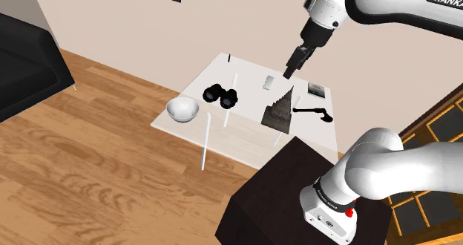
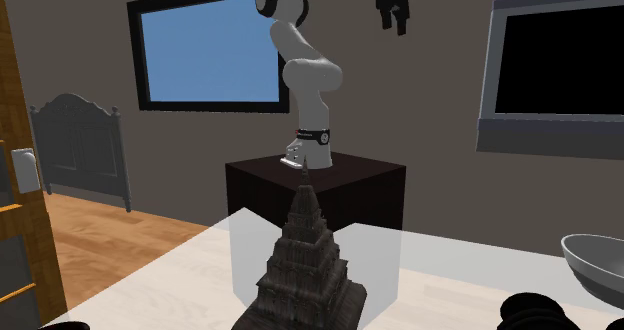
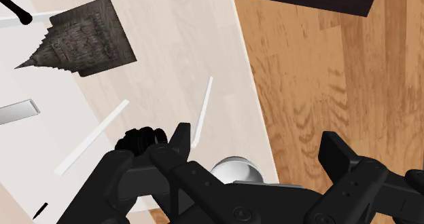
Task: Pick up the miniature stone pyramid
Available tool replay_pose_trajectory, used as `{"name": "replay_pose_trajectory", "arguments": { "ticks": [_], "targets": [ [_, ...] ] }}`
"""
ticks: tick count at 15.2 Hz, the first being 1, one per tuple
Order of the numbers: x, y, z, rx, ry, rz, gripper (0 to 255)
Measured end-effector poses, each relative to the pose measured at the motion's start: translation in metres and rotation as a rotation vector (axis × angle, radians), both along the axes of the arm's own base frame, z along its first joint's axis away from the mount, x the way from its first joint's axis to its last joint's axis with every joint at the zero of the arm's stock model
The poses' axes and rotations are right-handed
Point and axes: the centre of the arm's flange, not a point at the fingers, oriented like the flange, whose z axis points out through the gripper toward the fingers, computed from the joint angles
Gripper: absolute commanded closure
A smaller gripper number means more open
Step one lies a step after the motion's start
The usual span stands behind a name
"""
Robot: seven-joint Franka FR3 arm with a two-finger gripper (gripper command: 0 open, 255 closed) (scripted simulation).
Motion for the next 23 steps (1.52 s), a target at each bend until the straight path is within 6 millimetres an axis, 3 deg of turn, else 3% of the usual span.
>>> {"name": "replay_pose_trajectory", "arguments": {
  "ticks": [2,5,23],
  "targets": [
    [0.002,-0.004,-0.004,-0.001,0.003,0.003,0],
    [0.013,-0.029,-0.025,-0.005,0.018,0.02,0],
    [0.079,-0.201,-0.174,-0.033,0.12,0.147,0]
  ]
}}
